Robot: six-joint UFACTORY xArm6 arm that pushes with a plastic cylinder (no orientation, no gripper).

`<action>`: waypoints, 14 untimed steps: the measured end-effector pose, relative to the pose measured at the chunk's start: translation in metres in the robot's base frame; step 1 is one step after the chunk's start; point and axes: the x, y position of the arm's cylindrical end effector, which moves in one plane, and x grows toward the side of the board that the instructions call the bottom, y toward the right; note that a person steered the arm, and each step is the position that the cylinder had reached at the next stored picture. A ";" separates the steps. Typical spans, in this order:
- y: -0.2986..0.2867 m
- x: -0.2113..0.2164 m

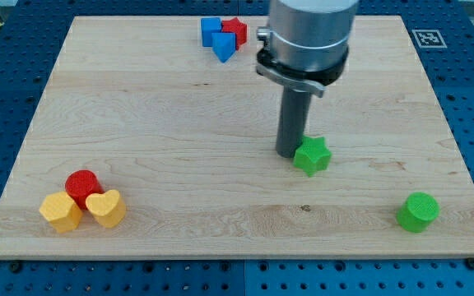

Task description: Point at the yellow hexagon

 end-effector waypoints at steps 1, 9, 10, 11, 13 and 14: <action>0.026 0.010; -0.075 0.009; -0.156 0.001; -0.255 0.000; -0.378 0.015; -0.379 0.034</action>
